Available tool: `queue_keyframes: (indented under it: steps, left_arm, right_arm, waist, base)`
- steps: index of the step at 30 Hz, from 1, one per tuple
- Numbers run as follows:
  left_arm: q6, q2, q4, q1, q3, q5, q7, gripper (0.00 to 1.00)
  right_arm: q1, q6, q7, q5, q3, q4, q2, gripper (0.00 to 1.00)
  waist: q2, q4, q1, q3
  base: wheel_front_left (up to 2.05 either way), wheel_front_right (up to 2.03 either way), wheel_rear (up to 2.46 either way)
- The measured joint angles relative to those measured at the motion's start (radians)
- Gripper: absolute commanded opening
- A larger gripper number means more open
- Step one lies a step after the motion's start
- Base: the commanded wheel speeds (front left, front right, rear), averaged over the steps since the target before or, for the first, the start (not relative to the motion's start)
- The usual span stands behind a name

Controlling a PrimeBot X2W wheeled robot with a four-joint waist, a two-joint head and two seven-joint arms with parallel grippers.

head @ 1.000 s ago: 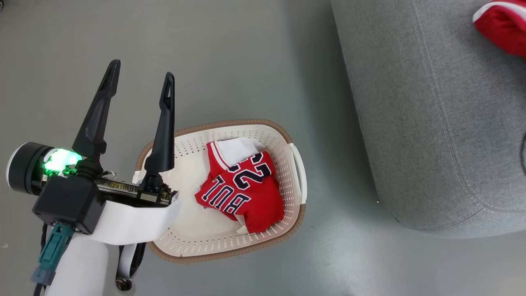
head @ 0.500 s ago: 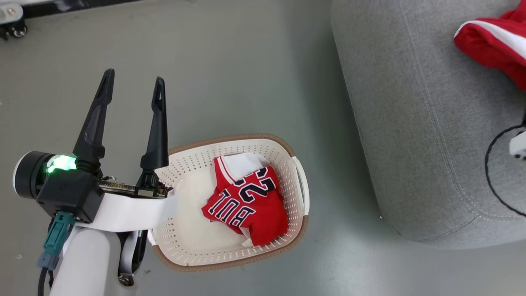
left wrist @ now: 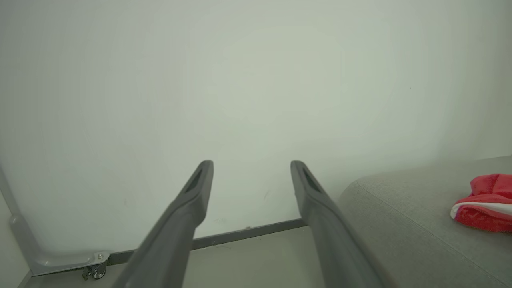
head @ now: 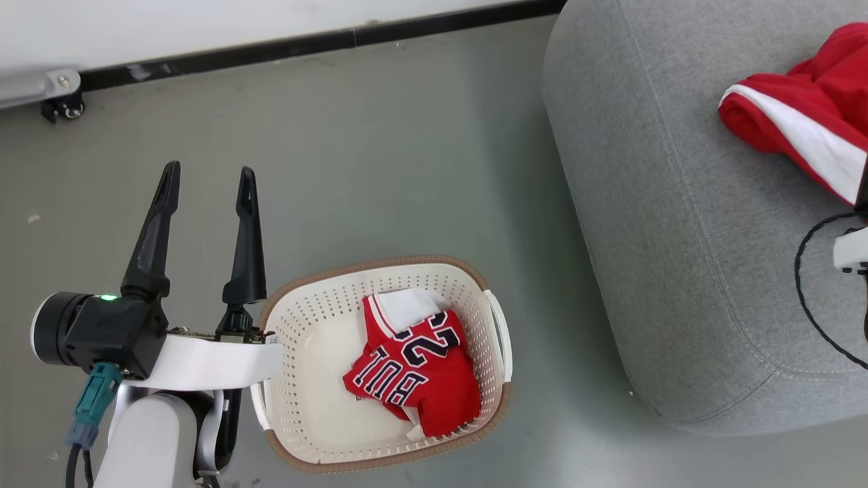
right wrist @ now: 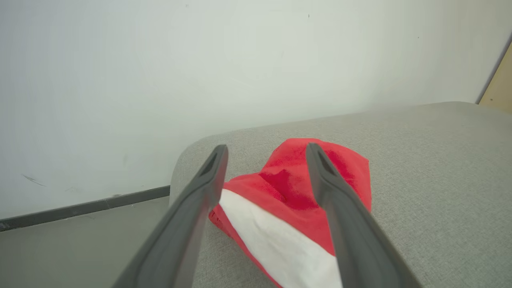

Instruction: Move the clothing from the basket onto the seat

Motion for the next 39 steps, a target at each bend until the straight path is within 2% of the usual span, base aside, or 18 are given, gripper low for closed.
queue_keyframes:
  steps: [17, 24, 28, 39]
  left_arm:
    - [0.010, -0.027, 0.079, 0.125, 0.053, -0.037, 0.000, 1.00]
    - [0.009, -0.033, 0.102, 0.160, 0.043, -0.037, 0.000, 1.00]
    - [0.008, -0.045, 0.120, 0.185, 0.028, -0.037, 0.000, 1.00]
    - [0.007, -0.052, 0.146, 0.231, -0.003, -0.034, 0.000, 1.00]
  right_arm:
    - [0.146, 0.000, 0.000, 0.034, 0.115, -0.317, 0.104, 1.00]
    - [0.230, 0.000, -0.002, 0.039, 0.170, -0.383, 0.164, 1.00]
    - [0.294, 0.000, -0.002, 0.020, 0.220, -0.398, 0.174, 1.00]
    - [0.435, 0.000, -0.002, 0.010, 0.256, -0.444, 0.200, 1.00]
  waist:
    - [0.0000, 0.032, 0.0000, -0.145]
    - [0.0000, 0.052, 0.0000, -0.204]
    - [0.0000, 0.064, 0.0000, -0.236]
    - [0.0000, 0.087, 0.0000, -0.309]
  base:
    - [0.00, 0.00, 0.00]
    - [0.00, 0.00, 0.00]
    - [0.00, 0.00, 0.00]
    - [0.00, 0.00, 0.00]
